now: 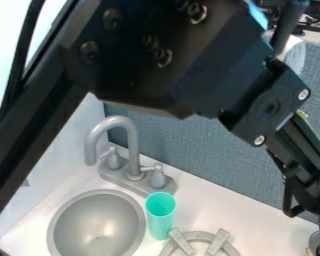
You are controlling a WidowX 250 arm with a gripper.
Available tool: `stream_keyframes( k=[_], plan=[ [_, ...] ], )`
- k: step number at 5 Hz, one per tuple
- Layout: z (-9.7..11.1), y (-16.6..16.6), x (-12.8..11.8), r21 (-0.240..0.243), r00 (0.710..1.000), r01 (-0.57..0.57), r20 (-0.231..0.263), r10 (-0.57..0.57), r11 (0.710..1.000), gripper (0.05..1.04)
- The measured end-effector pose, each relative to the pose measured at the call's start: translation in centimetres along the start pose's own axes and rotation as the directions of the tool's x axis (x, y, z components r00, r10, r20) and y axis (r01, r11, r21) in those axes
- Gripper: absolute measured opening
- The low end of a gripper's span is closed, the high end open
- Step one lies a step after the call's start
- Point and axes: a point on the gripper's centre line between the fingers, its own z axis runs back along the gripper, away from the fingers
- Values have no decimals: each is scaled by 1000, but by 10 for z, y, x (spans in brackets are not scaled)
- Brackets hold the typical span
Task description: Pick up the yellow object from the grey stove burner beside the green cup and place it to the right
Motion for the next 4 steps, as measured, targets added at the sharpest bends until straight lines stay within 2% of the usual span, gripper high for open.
stream_keyframes(
  k=[1,2,3,4],
  plan=[
    [4,-7,9,-35,1000,-4,30,5,999,1004],
    [3,-11,8,-71,999,-28,23,30,997,1001],
    [0,-7,1,-60,998,-59,0,59,996,1001],
    [6,0,-4,-11,995,-94,-34,93,996,1000]
  ],
)
